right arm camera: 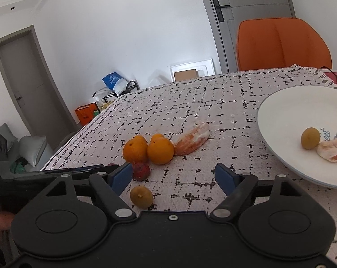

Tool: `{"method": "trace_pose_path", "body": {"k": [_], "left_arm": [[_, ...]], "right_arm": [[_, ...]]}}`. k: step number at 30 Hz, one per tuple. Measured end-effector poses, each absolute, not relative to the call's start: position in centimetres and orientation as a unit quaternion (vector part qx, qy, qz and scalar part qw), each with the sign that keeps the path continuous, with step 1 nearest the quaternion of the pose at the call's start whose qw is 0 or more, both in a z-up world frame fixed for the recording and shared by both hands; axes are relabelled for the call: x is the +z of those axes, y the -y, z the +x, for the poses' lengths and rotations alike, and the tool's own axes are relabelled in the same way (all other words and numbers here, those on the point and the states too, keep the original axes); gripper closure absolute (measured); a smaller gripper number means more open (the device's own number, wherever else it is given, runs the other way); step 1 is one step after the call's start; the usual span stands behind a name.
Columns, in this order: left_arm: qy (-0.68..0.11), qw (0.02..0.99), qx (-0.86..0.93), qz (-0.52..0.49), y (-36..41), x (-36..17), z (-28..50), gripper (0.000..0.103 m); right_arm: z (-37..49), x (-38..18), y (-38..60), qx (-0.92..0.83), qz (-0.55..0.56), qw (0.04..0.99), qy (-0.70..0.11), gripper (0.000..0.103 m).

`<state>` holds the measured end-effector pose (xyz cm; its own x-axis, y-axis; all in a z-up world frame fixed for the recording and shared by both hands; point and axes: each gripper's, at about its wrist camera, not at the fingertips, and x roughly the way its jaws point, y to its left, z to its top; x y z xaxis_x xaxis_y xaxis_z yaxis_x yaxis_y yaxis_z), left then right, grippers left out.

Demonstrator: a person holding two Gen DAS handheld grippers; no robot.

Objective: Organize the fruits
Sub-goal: 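Grasp a red plum with the left gripper while the right gripper grasps an orange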

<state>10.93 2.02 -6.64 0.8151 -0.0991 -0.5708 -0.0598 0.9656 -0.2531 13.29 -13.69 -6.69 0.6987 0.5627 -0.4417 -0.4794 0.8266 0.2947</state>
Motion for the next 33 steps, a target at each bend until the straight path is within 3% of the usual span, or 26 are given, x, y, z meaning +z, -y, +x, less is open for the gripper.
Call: {"method": "trace_pose_path", "body": {"k": [14,21,33], "left_arm": [[-0.297,0.943,0.010,-0.150,-4.5,-5.5,11.0,0.082],[-0.291,0.945,0.017,-0.150,-5.5,-5.1,10.6,0.082],[-0.289,0.945,0.025,-0.148,-6.3,-4.8,10.0,0.082]], "right_arm": [[15.3,-6.7,11.4,0.286,0.069,0.915,-0.276,0.043],[16.2,-6.7,10.3,0.279,0.067,0.914,-0.286,0.060],[16.7,-7.0,9.5,0.283,0.085,0.906,-0.302,0.063]]}}
